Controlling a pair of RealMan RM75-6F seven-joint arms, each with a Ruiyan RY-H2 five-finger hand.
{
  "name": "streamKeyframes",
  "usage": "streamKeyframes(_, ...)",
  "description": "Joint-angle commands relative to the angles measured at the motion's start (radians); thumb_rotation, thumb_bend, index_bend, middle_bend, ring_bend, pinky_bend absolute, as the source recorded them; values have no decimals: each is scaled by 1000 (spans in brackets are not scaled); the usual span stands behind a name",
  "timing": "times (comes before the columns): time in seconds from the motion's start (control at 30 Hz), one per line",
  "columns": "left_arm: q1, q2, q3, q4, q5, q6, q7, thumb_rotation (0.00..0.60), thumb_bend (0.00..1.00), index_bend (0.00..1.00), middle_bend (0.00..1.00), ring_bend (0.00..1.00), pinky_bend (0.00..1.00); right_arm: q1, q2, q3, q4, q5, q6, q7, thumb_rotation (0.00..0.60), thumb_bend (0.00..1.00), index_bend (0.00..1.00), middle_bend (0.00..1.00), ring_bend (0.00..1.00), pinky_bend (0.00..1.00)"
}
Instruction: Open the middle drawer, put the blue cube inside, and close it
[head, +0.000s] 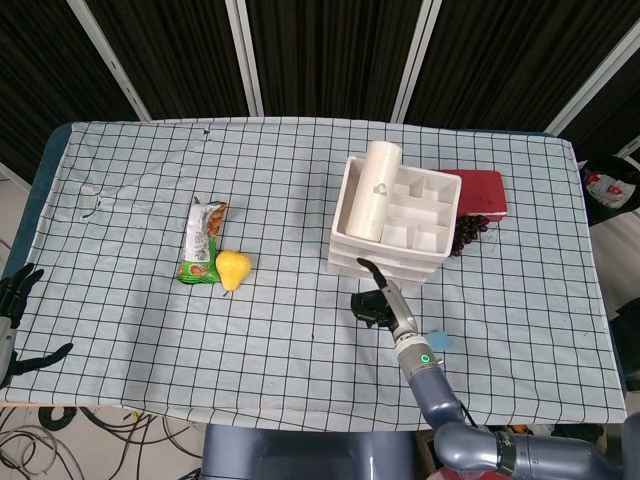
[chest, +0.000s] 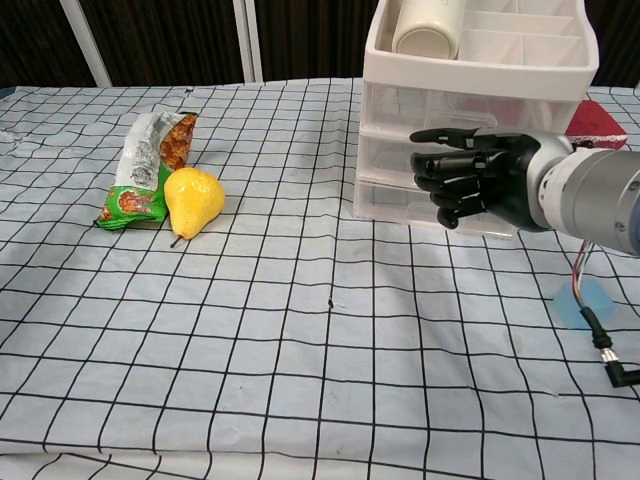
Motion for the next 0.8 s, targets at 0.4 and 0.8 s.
streamKeyframes(0.4, 1, 2, 4, -2, 7, 1, -3, 600, 18, 0, 0, 0, 0, -55, -48, 26, -26, -39, 92, 33, 600, 537, 19, 813, 848, 766)
streamKeyframes(0.8, 1, 3, 3, -3, 4, -1, -5, 600, 18, 0, 0, 0, 0, -63, -76, 47, -4, -6, 97, 14, 600, 538, 26, 813, 848, 766)
